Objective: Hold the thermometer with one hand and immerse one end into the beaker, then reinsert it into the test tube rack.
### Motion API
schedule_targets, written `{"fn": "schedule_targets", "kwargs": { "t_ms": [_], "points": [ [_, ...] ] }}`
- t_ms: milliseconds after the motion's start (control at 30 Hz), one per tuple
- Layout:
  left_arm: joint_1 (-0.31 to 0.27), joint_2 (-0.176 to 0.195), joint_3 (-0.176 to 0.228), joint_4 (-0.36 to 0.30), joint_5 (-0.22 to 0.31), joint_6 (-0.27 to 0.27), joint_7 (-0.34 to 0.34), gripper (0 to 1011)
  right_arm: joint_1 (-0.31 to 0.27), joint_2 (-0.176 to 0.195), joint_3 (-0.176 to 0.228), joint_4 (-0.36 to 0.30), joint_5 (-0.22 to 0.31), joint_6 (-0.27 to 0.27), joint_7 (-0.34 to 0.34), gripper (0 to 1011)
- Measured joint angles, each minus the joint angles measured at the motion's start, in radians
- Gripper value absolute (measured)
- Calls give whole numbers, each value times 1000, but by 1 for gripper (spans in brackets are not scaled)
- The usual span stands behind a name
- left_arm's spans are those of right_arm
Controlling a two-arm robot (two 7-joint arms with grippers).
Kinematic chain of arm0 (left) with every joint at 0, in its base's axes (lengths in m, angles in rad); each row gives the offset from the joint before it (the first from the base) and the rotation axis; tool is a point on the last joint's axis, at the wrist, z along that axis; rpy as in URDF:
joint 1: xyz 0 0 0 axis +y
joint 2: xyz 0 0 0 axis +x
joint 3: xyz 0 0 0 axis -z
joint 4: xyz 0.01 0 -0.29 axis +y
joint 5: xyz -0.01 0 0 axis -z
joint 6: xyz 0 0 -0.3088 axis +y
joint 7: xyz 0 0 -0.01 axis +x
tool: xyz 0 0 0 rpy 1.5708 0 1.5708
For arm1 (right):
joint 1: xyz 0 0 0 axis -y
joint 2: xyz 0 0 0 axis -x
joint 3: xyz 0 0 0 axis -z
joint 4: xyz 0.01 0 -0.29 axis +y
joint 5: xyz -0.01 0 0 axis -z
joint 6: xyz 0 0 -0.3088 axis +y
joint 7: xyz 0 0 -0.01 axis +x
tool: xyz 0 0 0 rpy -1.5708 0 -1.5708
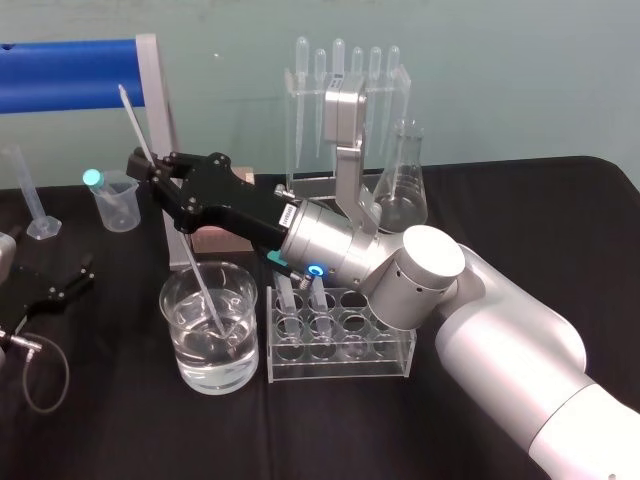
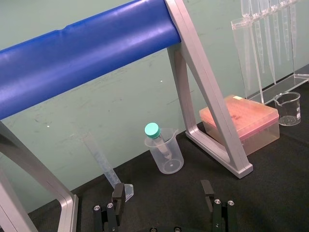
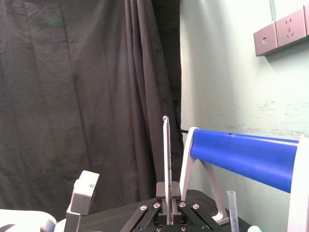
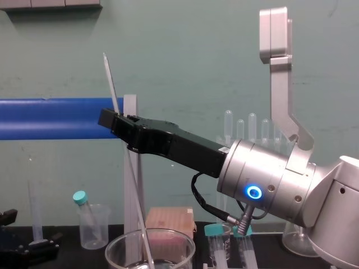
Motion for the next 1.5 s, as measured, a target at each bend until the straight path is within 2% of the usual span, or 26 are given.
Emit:
{"fn": "schedule_targets", "kwargs": {
  "t_ms": [1500],
  "points": [
    [0,0,0,0,0,0,0,1008,0,0,0,0,0,0,0,53]
  ]
}}
